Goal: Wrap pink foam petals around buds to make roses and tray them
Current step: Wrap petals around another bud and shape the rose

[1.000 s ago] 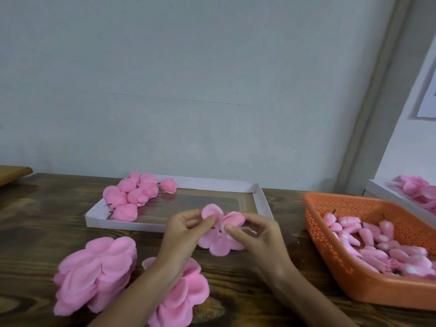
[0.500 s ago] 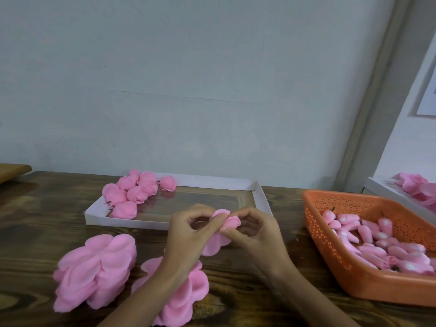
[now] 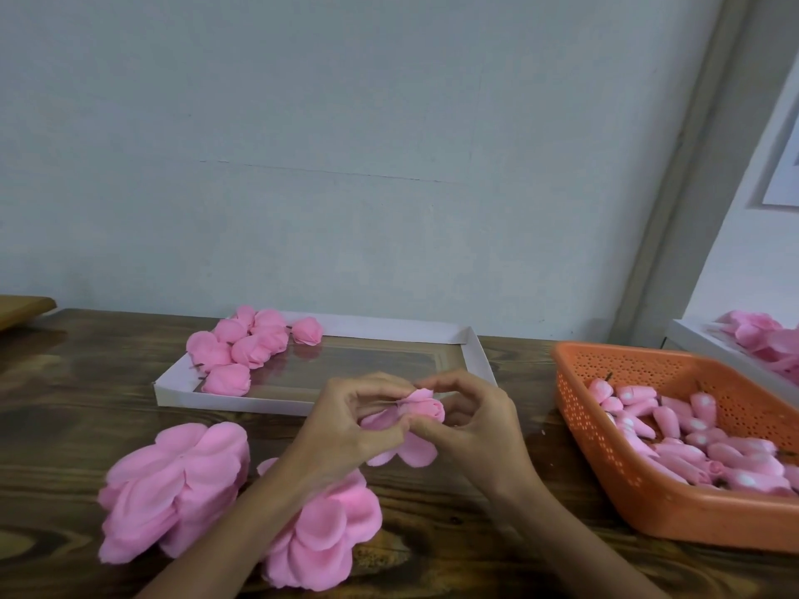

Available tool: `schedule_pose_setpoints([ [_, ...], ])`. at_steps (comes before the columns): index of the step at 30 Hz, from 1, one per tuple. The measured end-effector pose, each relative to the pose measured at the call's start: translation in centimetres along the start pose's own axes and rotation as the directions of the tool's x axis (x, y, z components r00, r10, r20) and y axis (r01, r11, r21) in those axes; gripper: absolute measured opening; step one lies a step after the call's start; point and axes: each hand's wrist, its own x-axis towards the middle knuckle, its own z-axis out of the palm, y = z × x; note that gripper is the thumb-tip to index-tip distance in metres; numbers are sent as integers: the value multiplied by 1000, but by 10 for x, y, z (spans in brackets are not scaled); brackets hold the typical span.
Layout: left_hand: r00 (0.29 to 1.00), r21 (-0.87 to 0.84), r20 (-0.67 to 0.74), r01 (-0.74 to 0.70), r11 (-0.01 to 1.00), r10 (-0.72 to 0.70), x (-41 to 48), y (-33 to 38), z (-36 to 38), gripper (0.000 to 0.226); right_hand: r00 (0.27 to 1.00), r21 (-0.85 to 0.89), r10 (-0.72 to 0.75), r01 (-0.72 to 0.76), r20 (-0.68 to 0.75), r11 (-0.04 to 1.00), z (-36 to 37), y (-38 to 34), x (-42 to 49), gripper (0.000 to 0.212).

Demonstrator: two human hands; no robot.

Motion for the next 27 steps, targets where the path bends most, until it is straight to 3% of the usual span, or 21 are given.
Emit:
schedule_pose_setpoints([
  [5,999,99,45,27,995,-31,1,-2,-6,43,999,-5,17,-17,37,1000,-6,1,4,44],
  [13,996,-7,-13,90,996,-90,1,-6,-2,39,989,217,65,-93,135,972,-13,6,7,36],
  [22,992,-105,-44,111,988,-116,1,-1,2,28,997,326,19,-45,81,944,2,11,2,22],
  [27,981,-6,-144,134,991,-133,4,-1,6,28,997,332,66,-77,44,940,-3,11,4,20],
])
